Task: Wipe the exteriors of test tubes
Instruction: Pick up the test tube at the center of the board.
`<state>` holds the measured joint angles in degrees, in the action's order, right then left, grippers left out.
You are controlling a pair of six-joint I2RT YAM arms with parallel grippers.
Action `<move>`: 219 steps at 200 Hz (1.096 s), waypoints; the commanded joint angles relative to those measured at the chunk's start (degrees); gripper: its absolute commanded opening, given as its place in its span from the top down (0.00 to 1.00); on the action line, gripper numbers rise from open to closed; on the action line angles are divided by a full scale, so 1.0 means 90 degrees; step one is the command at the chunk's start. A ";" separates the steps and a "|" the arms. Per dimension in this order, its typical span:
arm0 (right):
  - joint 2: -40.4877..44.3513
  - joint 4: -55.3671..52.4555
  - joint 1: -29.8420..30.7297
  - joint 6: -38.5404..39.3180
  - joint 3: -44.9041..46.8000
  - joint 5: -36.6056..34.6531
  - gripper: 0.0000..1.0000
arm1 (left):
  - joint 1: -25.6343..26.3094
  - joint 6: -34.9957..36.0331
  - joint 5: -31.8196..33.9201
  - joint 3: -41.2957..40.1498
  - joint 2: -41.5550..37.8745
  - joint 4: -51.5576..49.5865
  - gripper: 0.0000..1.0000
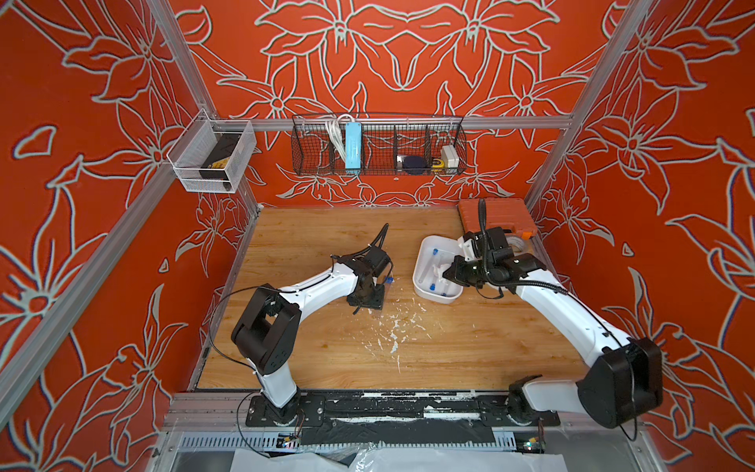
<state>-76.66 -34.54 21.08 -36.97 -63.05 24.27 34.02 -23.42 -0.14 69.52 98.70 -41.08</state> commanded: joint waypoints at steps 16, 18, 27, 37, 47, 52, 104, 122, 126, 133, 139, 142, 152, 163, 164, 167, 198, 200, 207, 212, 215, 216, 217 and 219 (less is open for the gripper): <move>0.0017 -0.0107 0.0083 0.0020 -0.0124 -0.0116 1.00 | -0.0011 0.0007 -0.0042 -0.0150 0.0206 0.0378 0.48; 0.0021 -0.0107 0.0080 0.0022 -0.0124 -0.0113 1.00 | -0.0011 0.0005 -0.0038 -0.0154 0.0206 0.0383 0.48; 0.0020 -0.0107 0.0099 0.0022 -0.0124 -0.0113 1.00 | -0.0011 -0.0002 -0.0062 -0.0156 0.0231 0.0422 0.48; 0.0018 -0.0109 0.0099 0.0018 -0.0114 -0.0122 1.00 | -0.0011 -0.0001 -0.0062 -0.0165 0.0265 0.0438 0.48; 0.0013 -0.0107 0.0105 0.0007 -0.0105 -0.0129 1.00 | -0.0007 0.0011 -0.0043 -0.0192 0.0288 0.0461 0.48; 0.0013 -0.0098 0.0109 0.0009 -0.0091 -0.0129 1.00 | -0.0010 0.0021 -0.0043 -0.0221 0.0309 0.0480 0.48; 0.0021 -0.0107 0.0109 0.0021 -0.0074 -0.0167 1.00 | -0.0011 0.0016 -0.0160 -0.0378 0.0453 0.0636 0.48; 0.0007 -0.0102 0.0111 0.0023 -0.0063 -0.0169 1.00 | -0.0011 0.0032 -0.0141 -0.0434 0.0496 0.0668 0.48; 0.0003 -0.0098 0.0118 0.0031 -0.0063 -0.0168 1.00 | -0.0011 0.0031 -0.0131 -0.0438 0.0507 0.0678 0.48; 0.0003 -0.0097 0.0118 0.0030 -0.0065 -0.0168 1.00 | -0.0011 0.0033 -0.0122 -0.0448 0.0526 0.0686 0.48; -0.0007 -0.0098 0.0113 0.0020 -0.0065 -0.0178 1.00 | -0.0011 0.0027 -0.0121 -0.0449 0.0544 0.0685 0.48; -0.0007 -0.0097 0.0113 0.0021 -0.0065 -0.0186 1.00 | -0.0011 0.0029 -0.0116 -0.0449 0.0550 0.0685 0.49; -0.0008 -0.0097 0.0117 0.0030 -0.0075 -0.0184 1.00 | -0.0011 0.0023 -0.0101 -0.0458 0.0589 0.0678 0.50; -0.0016 -0.0097 0.0115 0.0035 -0.0074 -0.0197 1.00 | -0.0011 0.0005 -0.0075 -0.0468 0.0639 0.0668 0.51; -0.0021 -0.0097 0.0117 0.0030 -0.0075 -0.0197 1.00 | -0.0011 0.0000 -0.0069 -0.0468 0.0647 0.0658 0.51; -0.0019 -0.0097 0.0115 0.0035 -0.0083 -0.0197 1.00 | -0.0011 -0.0005 -0.0050 -0.0471 0.0661 0.0645 0.52; -0.0046 -0.0109 0.0116 0.0040 -0.0075 -0.0196 1.00 | -0.0020 -0.0001 0.0016 -0.0493 0.0815 0.0599 0.55; -0.0046 -0.0100 0.0118 0.0037 -0.0075 -0.0194 1.00 | -0.0020 0.0003 0.0016 -0.0499 0.0815 0.0599 0.56; -0.0046 -0.0107 0.0118 0.0036 -0.0075 -0.0190 1.00 | -0.0027 0.0008 0.0030 -0.0488 0.0845 0.0581 0.58; -0.0046 -0.0112 0.0119 0.0036 -0.0075 -0.0202 1.00 | -0.0030 0.0016 0.0044 -0.0479 0.0859 0.0566 0.59; -0.0048 -0.0110 0.0112 0.0036 -0.0074 -0.0204 1.00 | -0.0030 0.0016 0.0053 -0.0473 0.0868 0.0559 0.60; -0.0047 -0.0109 0.0116 0.0036 -0.0074 -0.0205 1.00 | -0.0030 0.0020 0.0059 -0.0471 0.0874 0.0555 0.60; -0.0047 -0.0108 0.0117 0.0036 -0.0075 -0.0206 1.00 | -0.0030 0.0027 0.0062 -0.0469 0.0877 0.0553 0.60; -0.0046 -0.0110 0.0118 0.0038 -0.0075 -0.0199 1.00 | -0.0030 0.0032 0.0071 -0.0468 0.0886 0.0546 0.61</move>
<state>-76.75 -34.72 21.80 -36.93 -63.05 23.88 34.02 -23.49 -0.47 65.84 104.64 -34.70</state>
